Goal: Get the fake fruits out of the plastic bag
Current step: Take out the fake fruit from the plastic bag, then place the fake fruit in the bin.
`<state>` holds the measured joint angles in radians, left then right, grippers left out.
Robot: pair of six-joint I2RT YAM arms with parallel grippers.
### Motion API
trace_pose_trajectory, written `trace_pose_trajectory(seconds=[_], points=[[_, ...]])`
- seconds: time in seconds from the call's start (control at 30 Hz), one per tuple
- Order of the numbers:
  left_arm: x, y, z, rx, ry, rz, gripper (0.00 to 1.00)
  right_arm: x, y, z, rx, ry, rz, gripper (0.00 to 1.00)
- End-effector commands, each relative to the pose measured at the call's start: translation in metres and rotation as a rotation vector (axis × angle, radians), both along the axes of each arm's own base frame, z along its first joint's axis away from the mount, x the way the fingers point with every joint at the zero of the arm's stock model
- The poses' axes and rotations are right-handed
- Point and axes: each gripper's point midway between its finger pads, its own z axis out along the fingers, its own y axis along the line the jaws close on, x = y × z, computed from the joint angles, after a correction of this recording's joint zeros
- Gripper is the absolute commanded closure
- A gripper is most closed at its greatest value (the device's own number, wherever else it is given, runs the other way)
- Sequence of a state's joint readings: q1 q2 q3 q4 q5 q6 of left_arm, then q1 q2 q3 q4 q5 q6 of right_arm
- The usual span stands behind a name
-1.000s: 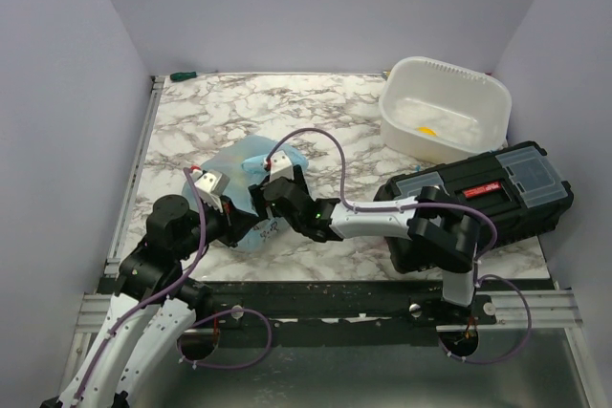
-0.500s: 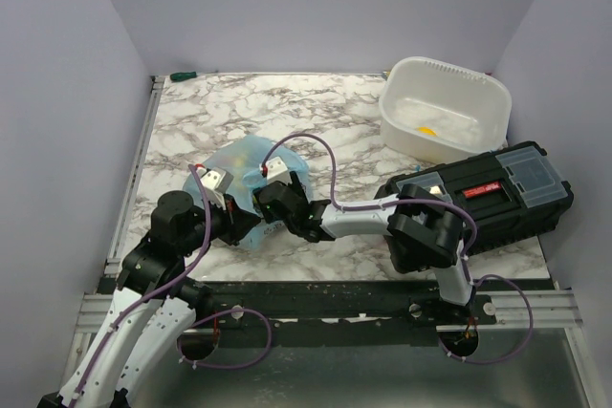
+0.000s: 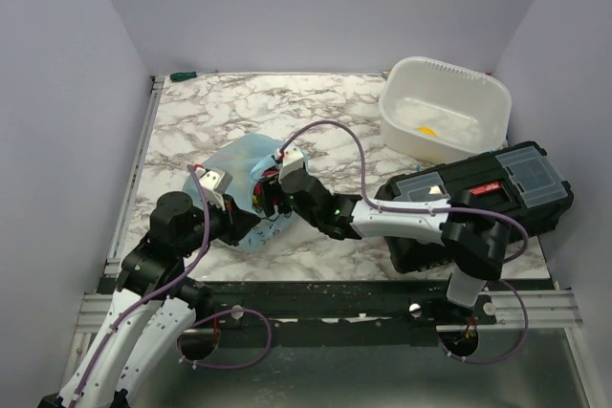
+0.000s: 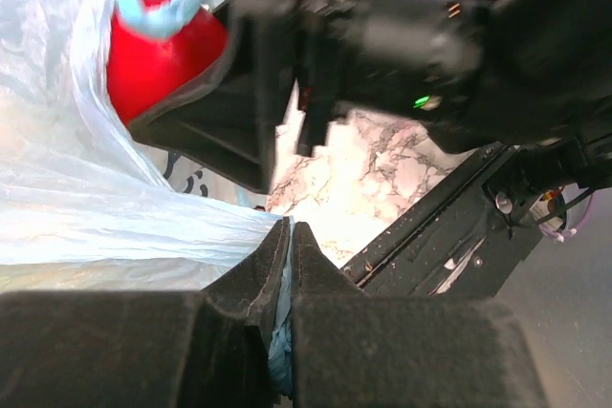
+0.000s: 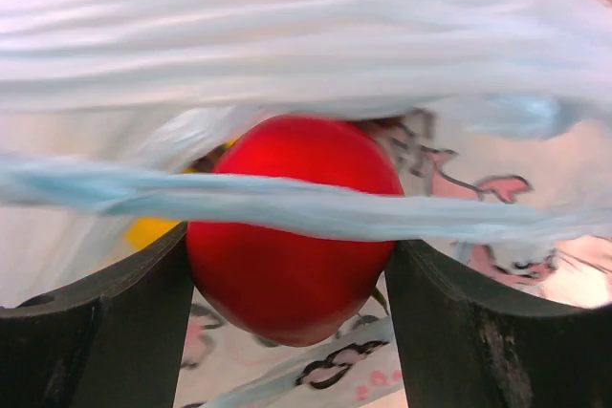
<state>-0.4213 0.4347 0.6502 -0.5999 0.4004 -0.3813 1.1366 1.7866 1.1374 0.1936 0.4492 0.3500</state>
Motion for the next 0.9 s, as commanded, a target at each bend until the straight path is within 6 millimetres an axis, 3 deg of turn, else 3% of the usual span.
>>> trace_pose_trajectory(seconds=[0.0, 0.07, 0.13, 0.33, 0.43, 0.63, 0.77, 0.87], points=[[0.001, 0.002, 0.007, -0.005, -0.038, 0.009, 1.0, -0.046, 0.031, 0.049, 0.236, 0.094, 0.269, 0.86], [0.001, 0.002, 0.008, -0.004, -0.039, 0.012, 1.0, -0.072, 0.037, 0.059, 0.299, 0.131, 0.405, 0.86], [0.001, 0.003, 0.008, -0.004, -0.042, 0.018, 1.0, -0.086, 0.036, 0.066, 0.333, 0.152, 0.461, 0.88], [0.001, 0.005, 0.011, -0.007, -0.057, 0.029, 1.0, -0.08, 0.001, 0.082, 0.285, 0.1, 0.367, 0.91], [0.002, 0.005, 0.011, -0.007, -0.057, 0.031, 1.0, -0.058, -0.035, 0.097, 0.215, 0.009, 0.211, 0.91], [0.004, 0.006, 0.008, 0.002, -0.044, 0.038, 1.0, 0.011, -0.157, 0.125, 0.107, -0.211, -0.355, 0.91], [0.003, 0.006, 0.01, -0.002, -0.054, 0.04, 1.0, 0.05, -0.218, 0.14, 0.089, -0.28, -0.573, 0.96], [0.003, 0.007, 0.011, -0.005, -0.06, 0.044, 1.0, 0.105, -0.251, 0.132, 0.037, -0.254, -0.613, 0.9]])
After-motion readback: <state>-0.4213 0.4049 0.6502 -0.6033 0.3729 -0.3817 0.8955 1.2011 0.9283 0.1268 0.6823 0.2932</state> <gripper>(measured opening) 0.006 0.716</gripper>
